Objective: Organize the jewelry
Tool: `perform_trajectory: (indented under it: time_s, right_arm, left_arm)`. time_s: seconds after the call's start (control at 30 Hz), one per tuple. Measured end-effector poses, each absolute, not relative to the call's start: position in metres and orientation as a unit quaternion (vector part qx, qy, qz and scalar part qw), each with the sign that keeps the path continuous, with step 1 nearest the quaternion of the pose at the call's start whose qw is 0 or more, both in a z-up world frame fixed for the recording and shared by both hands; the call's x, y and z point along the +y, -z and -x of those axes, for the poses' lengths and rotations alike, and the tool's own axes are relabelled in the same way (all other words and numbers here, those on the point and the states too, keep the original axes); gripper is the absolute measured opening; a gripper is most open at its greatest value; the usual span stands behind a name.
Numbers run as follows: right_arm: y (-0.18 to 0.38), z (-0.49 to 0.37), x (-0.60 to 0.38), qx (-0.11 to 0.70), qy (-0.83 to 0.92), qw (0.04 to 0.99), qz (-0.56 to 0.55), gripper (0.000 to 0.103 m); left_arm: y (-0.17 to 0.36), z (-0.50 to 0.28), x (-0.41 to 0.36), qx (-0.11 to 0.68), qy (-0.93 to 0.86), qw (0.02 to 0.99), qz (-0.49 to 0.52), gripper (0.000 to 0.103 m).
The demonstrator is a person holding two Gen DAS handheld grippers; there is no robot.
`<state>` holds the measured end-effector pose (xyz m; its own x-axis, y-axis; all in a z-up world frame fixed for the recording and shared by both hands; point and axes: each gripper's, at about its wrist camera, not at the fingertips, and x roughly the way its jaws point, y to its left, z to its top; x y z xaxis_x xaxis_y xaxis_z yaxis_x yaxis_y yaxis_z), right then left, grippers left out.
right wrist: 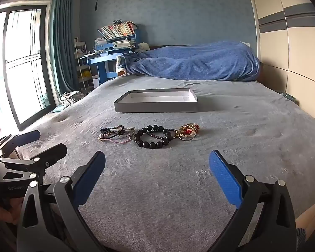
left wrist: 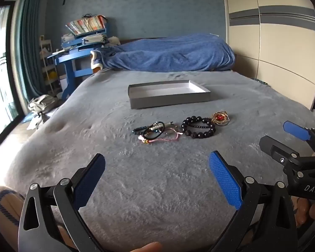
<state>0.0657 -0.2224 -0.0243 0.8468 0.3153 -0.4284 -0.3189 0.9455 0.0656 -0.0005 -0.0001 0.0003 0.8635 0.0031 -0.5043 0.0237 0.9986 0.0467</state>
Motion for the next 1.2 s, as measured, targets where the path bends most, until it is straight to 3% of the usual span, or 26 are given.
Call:
perform_trajectory:
  time_s: [1.2]
  right_arm:
    - [0.0261, -0.0652, -0.2228, 0.225, -0.163, 0.961, 0.006, 0.098]
  left_arm:
    - [0.0012, -0.0014, 0.0018, 0.265, 0.004, 0.964, -0.015, 0.098]
